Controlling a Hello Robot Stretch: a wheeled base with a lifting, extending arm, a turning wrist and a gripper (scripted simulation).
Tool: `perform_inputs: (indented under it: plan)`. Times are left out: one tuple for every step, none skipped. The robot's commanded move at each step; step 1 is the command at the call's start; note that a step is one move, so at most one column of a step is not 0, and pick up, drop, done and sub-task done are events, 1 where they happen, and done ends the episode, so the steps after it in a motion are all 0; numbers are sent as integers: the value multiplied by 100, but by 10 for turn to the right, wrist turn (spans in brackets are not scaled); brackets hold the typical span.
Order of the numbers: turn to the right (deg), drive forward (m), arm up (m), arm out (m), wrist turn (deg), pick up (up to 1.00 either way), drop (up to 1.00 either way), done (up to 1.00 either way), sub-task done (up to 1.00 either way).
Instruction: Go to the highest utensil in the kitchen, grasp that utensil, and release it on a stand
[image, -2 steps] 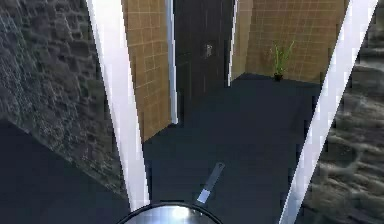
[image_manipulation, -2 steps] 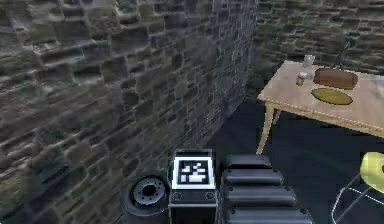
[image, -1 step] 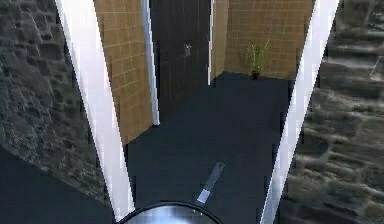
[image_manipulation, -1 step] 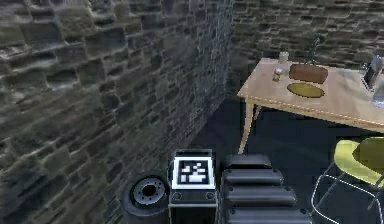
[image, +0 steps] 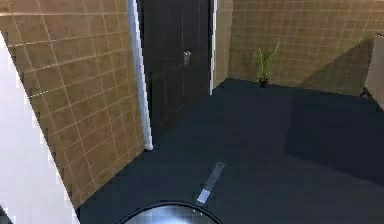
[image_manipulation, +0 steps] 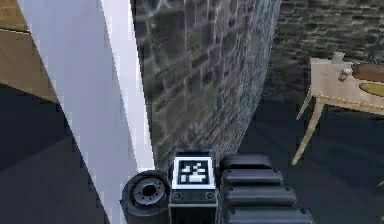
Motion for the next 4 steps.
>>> perform_inputs:
  plan:
    - [270,0,0,0,0,0,0,0,0]
    - [0,30,0,0,0,0,0,0,0]
    - [0,45,0,0,0,0,0,0,0]
    - [450,0,0,0,0,0,0,0,0]
